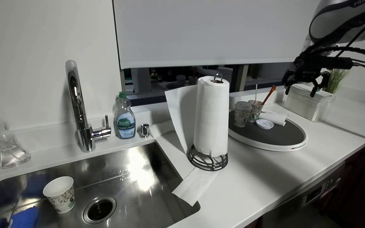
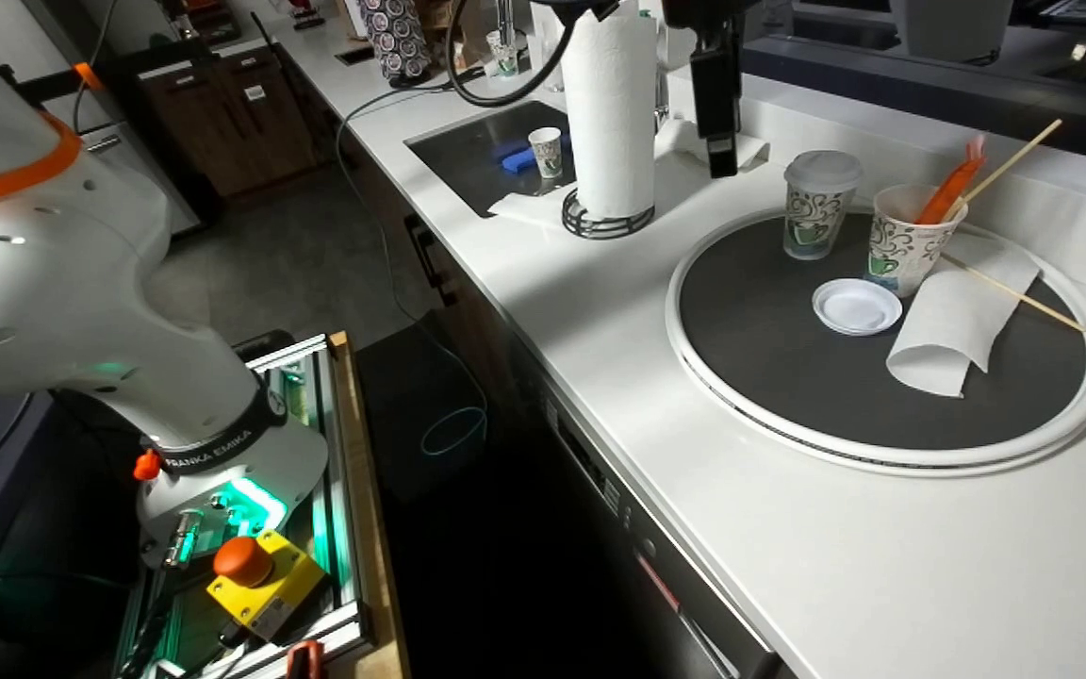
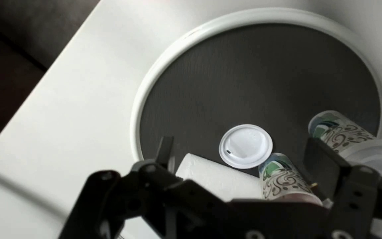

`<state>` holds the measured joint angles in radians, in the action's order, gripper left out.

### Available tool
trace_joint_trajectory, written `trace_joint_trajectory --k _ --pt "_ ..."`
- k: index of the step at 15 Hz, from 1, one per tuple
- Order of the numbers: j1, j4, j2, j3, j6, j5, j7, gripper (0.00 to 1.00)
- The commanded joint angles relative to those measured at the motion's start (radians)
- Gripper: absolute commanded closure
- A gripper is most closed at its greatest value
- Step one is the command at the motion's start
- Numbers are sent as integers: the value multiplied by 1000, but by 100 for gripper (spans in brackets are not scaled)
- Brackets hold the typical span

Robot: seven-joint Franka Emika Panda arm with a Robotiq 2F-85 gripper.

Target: Remove the lid off of the left cup

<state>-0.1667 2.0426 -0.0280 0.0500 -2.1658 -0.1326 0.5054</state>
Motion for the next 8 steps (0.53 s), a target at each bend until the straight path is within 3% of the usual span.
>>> trace_joint_trajectory --k 1,6,8 --pt "14 -161 117 35 2 18 -236 0" --pt "48 -406 288 20 25 -32 -446 0" --pt "68 -447 321 10 -6 -47 -514 0"
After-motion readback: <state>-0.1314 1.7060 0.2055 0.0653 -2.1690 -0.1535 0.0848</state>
